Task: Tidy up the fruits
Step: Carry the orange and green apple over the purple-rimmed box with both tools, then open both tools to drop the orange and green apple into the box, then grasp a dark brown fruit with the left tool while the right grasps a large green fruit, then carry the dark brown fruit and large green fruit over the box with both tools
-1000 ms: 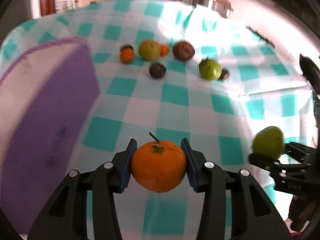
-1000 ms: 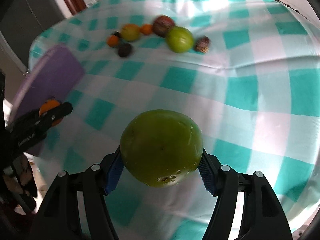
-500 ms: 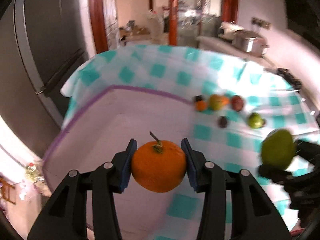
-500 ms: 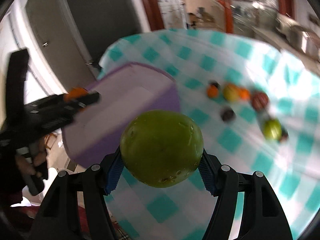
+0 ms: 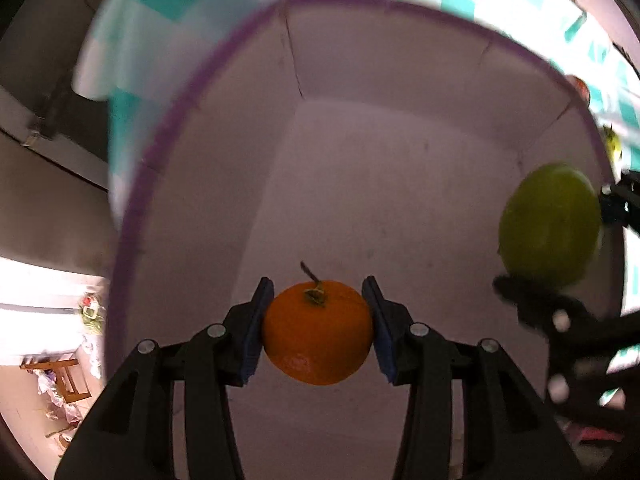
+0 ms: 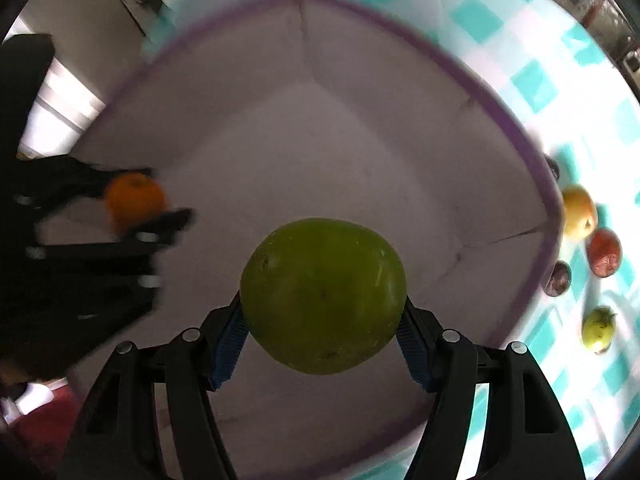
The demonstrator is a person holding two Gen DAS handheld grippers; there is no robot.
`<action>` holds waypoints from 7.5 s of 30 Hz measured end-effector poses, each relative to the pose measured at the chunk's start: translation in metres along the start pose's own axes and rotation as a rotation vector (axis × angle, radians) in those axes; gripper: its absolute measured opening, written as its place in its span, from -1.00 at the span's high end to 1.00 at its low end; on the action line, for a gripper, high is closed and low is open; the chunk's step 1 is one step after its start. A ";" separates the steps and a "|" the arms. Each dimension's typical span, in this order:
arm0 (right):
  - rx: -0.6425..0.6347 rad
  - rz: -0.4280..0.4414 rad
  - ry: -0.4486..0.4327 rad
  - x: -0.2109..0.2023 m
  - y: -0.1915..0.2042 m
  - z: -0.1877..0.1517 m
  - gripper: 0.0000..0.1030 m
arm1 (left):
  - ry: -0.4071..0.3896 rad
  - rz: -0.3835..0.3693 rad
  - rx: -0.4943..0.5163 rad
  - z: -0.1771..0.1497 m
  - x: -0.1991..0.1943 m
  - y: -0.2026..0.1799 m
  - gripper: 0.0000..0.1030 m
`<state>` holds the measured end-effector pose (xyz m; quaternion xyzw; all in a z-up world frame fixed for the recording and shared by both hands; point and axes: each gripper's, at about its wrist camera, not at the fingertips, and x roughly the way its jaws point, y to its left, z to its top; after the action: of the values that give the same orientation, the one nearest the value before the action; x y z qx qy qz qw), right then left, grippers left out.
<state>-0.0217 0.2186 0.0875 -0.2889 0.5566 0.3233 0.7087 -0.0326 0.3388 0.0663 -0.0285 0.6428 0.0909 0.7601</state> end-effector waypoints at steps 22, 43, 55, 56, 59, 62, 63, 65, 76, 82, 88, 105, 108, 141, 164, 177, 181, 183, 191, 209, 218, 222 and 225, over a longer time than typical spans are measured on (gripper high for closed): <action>-0.086 -0.114 0.253 0.014 0.004 0.013 -0.35 | 0.158 -0.151 -0.074 0.018 0.002 0.048 -0.25; 0.000 -0.029 -0.193 -0.160 -0.007 -0.003 -0.56 | -0.388 0.123 -0.133 -0.011 -0.136 0.097 -0.77; 0.090 -0.019 -0.781 -0.273 -0.090 -0.150 -0.79 | -0.839 0.277 -0.327 -0.108 -0.305 -0.059 -0.97; 0.141 -0.050 -0.797 -0.282 -0.104 -0.172 -0.79 | -0.828 0.259 -0.321 -0.114 -0.306 -0.076 -0.97; 0.296 -0.093 -0.725 -0.286 -0.148 -0.215 -0.79 | -0.799 0.168 -0.260 -0.129 -0.284 -0.144 -0.97; 0.414 -0.090 -0.661 -0.263 -0.186 -0.267 -0.79 | -0.769 0.094 -0.186 -0.121 -0.245 -0.202 -0.97; 0.447 -0.090 -0.646 -0.251 -0.195 -0.286 -0.79 | -0.759 0.060 -0.154 -0.121 -0.234 -0.222 -0.97; 0.516 -0.076 -0.620 -0.227 -0.220 -0.314 -0.79 | -0.721 0.004 -0.079 -0.118 -0.215 -0.256 -0.97; 0.692 -0.070 -0.504 -0.107 -0.259 -0.366 -0.79 | -0.395 -0.026 0.096 -0.058 -0.100 -0.351 -0.97; 0.591 -0.122 -0.451 -0.080 -0.264 -0.320 -0.79 | -0.314 -0.006 0.104 -0.008 -0.038 -0.349 -0.97; 0.468 -0.161 -0.401 -0.042 -0.296 -0.223 -0.78 | -0.328 -0.005 0.142 0.042 -0.008 -0.343 -0.97; 0.242 -0.186 -0.240 0.056 -0.332 -0.127 -0.29 | -0.353 -0.073 0.046 0.120 0.058 -0.319 -0.96; 0.262 -0.170 -0.236 0.056 -0.336 -0.126 -0.27 | -0.344 -0.118 0.012 0.133 0.066 -0.315 -0.91; 0.317 -0.134 -0.128 0.036 -0.335 -0.109 -0.15 | -0.309 -0.133 0.118 0.095 0.054 -0.324 0.24; 0.515 0.164 -0.249 -0.059 -0.219 -0.286 -0.16 | -0.340 0.079 0.124 -0.058 -0.091 -0.308 0.23; 0.309 0.226 -0.369 -0.106 -0.149 -0.271 -0.16 | -0.430 0.224 -0.035 -0.140 -0.163 -0.239 0.23; 0.216 0.233 -0.388 -0.117 -0.122 -0.256 -0.16 | -0.434 0.244 -0.090 -0.153 -0.173 -0.214 0.23; 0.190 0.239 -0.397 -0.121 -0.112 -0.247 -0.16 | -0.434 0.249 -0.113 -0.155 -0.175 -0.202 0.23; 0.143 0.244 -0.399 -0.124 -0.091 -0.205 -0.16 | -0.413 0.232 -0.173 -0.144 -0.163 -0.155 0.23; -0.039 0.302 -0.325 -0.084 0.009 -0.030 -0.16 | -0.254 0.136 -0.120 -0.035 -0.074 -0.006 0.23; -0.166 0.265 -0.093 -0.023 0.052 -0.010 -0.16 | -0.111 0.061 -0.047 -0.007 -0.018 0.007 0.23; -0.176 0.275 -0.021 -0.006 0.057 -0.003 -0.17 | -0.051 0.046 0.006 0.008 0.001 0.007 0.23; -0.190 0.235 0.013 0.003 0.056 0.001 -0.17 | -0.007 0.030 0.021 0.018 0.016 0.011 0.23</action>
<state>-0.0645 0.2551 0.0820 -0.2895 0.5580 0.4533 0.6319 -0.0143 0.3543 0.0546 -0.0106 0.6415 0.0956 0.7611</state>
